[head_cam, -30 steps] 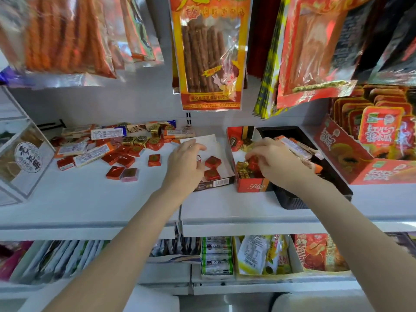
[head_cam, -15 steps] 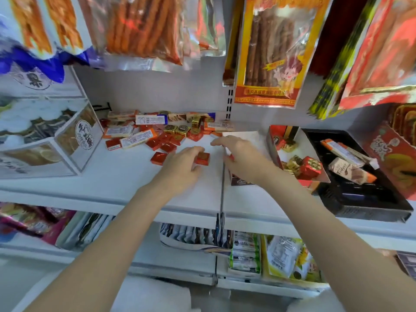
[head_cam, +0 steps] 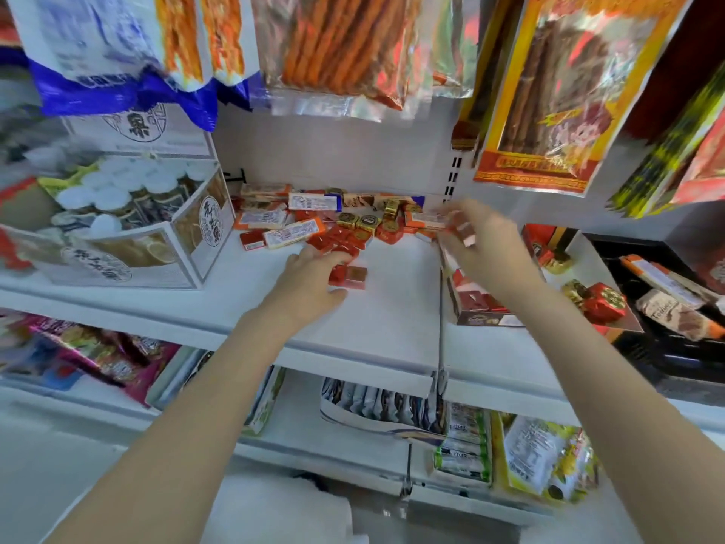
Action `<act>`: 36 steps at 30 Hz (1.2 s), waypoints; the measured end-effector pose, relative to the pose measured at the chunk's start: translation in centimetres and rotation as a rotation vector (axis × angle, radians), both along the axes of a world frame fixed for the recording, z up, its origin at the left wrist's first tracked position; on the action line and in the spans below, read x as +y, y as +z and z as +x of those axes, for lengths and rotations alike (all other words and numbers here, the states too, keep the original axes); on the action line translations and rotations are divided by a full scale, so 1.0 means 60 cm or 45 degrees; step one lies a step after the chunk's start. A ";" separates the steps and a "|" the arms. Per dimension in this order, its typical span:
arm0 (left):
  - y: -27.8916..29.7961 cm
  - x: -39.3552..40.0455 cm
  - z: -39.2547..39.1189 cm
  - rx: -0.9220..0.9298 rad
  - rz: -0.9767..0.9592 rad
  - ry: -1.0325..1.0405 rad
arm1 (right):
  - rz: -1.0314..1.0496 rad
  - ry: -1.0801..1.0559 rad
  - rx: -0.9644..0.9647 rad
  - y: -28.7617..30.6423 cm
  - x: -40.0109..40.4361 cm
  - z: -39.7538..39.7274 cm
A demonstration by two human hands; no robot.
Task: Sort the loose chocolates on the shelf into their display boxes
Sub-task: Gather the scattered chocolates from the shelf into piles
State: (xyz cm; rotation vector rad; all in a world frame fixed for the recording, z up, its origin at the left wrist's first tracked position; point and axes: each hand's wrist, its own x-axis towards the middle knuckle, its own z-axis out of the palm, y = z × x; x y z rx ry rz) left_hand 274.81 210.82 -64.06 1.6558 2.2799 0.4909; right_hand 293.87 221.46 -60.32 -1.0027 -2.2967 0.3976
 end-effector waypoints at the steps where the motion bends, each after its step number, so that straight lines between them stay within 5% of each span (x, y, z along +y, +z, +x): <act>1: 0.000 0.002 0.001 0.003 -0.002 -0.006 | -0.018 -0.070 -0.032 0.003 0.007 0.015; 5: 0.004 0.008 0.009 -0.009 -0.003 -0.068 | -0.092 -0.141 -0.382 -0.015 0.022 0.054; 8: 0.006 0.005 0.014 -0.010 0.041 -0.053 | -0.056 -0.095 -0.369 -0.015 0.010 0.047; 12: 0.004 -0.004 0.002 0.016 0.054 0.016 | -0.082 0.108 -0.324 -0.014 -0.008 -0.012; 16: 0.002 -0.008 0.004 -0.028 0.008 -0.116 | -0.124 0.350 -0.535 -0.045 0.024 -0.088; 20: -0.006 0.004 0.016 0.198 -0.105 -0.308 | -0.001 0.475 -0.798 -0.053 0.047 -0.141; 25: -0.006 -0.002 0.001 0.049 0.111 -0.239 | 0.083 0.565 -0.986 -0.047 0.064 -0.186; 36: 0.002 -0.018 -0.045 0.016 0.042 -0.050 | -0.103 0.554 -0.843 -0.042 0.042 -0.101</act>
